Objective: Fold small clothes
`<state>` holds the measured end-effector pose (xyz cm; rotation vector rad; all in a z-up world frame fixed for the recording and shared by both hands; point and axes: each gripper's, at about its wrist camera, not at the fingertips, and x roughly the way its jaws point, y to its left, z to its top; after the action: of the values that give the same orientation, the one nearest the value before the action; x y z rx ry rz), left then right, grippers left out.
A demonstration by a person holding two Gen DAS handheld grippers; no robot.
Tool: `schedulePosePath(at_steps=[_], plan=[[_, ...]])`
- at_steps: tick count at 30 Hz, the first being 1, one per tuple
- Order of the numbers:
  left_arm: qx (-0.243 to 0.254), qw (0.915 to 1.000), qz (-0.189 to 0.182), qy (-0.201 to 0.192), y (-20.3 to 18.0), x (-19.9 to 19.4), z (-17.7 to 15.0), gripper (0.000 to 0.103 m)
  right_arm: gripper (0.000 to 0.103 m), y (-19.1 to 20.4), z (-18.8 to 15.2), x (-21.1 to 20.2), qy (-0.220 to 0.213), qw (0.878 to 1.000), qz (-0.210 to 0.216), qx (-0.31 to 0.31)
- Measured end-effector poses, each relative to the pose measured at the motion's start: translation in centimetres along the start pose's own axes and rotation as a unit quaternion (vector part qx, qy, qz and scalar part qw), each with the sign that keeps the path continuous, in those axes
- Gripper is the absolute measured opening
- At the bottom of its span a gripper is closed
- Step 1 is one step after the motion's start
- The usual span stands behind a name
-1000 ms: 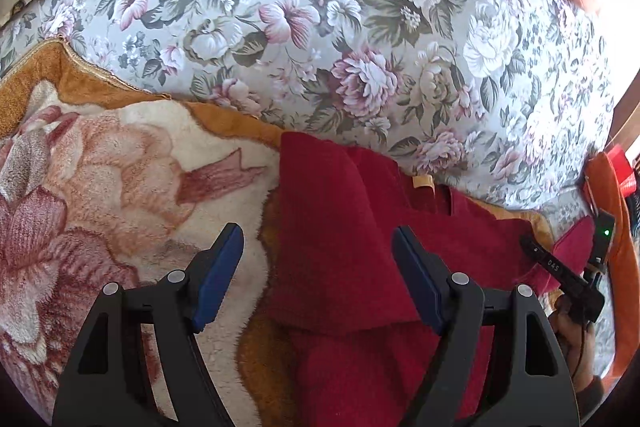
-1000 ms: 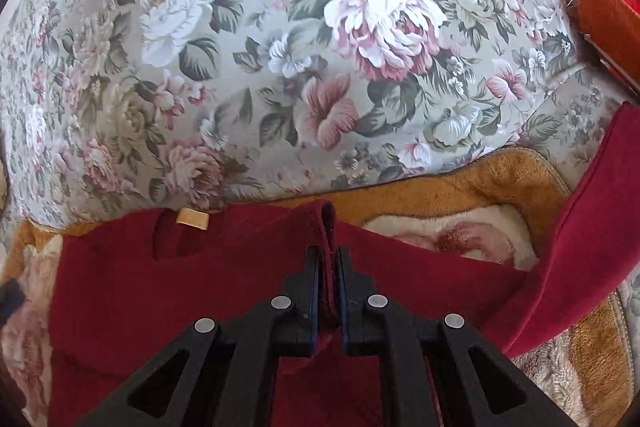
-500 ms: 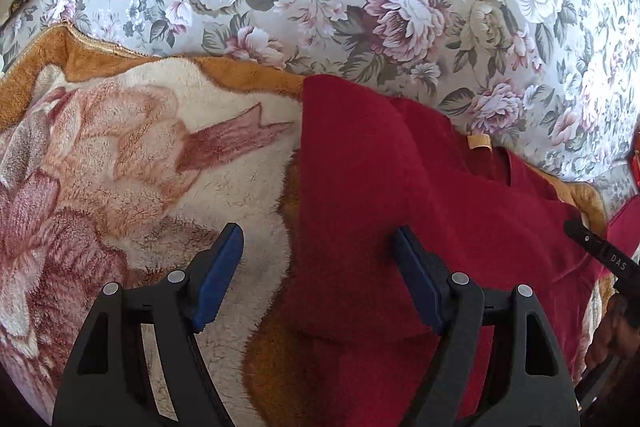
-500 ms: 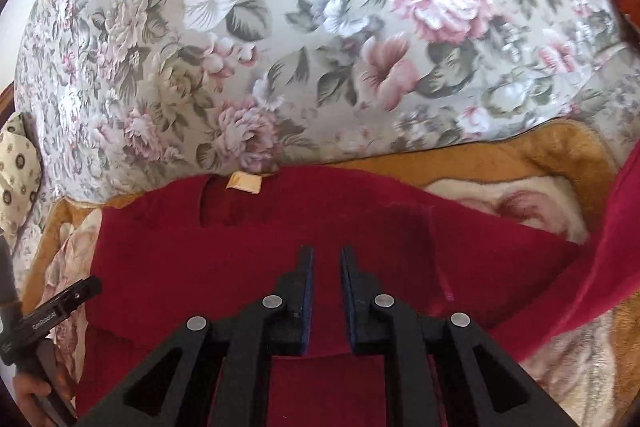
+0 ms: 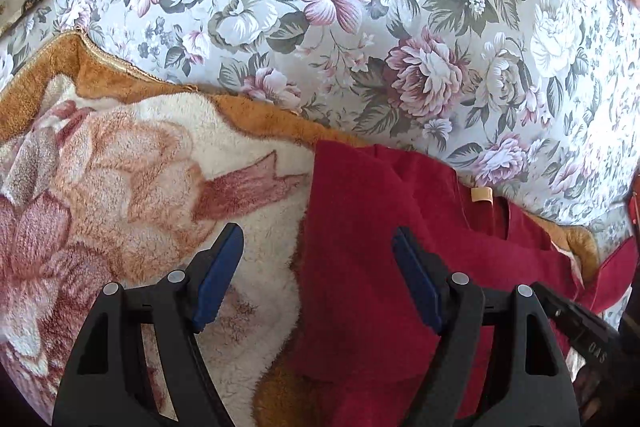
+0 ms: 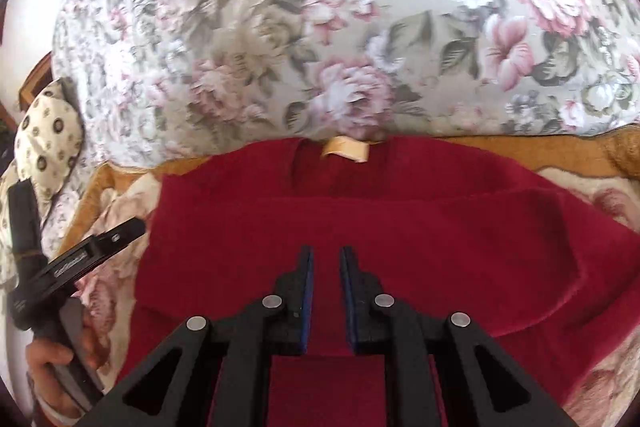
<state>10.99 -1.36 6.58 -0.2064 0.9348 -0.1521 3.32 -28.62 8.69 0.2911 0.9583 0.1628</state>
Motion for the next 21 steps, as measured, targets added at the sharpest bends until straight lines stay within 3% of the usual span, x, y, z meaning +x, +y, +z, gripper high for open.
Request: schedulePosePath(at_steps=[5, 8, 9, 14, 17, 21], plan=[[0.008, 0.9989, 0.034, 0.031, -0.2, 2.8, 0.4, 0.077, 0.012, 5.7, -0.3, 3.7, 0.022, 0.999, 0.027, -0.04], [0.024, 0.9969, 0.055, 0.052, 0.0, 4.2, -0.2, 0.077, 0.012, 7.4, -1.7, 6.5, 0.054, 0.995, -0.007, -0.079], [0.032, 0.9968, 0.057, 0.045, -0.1, 4.1, -0.2, 0.077, 0.012, 7.7, -2.0, 6.4, 0.044, 0.995, -0.013, -0.094], [0.03, 0.9969, 0.05, 0.052, 0.0, 2.9, -0.1, 0.077, 0.012, 6.8, -2.2, 3.8, 0.045, 0.994, -0.021, -0.101], [0.034, 0.9979, 0.025, 0.05, -0.3, 1.3, -0.2, 0.077, 0.012, 5.7, -2.7, 2.2, 0.032, 0.995, -0.028, -0.09], [0.056, 0.9975, 0.024, 0.035, -1.7, -0.9, -0.9, 0.077, 0.012, 4.4, -3.5, 3.0, 0.054, 0.996, -0.028, -0.065]])
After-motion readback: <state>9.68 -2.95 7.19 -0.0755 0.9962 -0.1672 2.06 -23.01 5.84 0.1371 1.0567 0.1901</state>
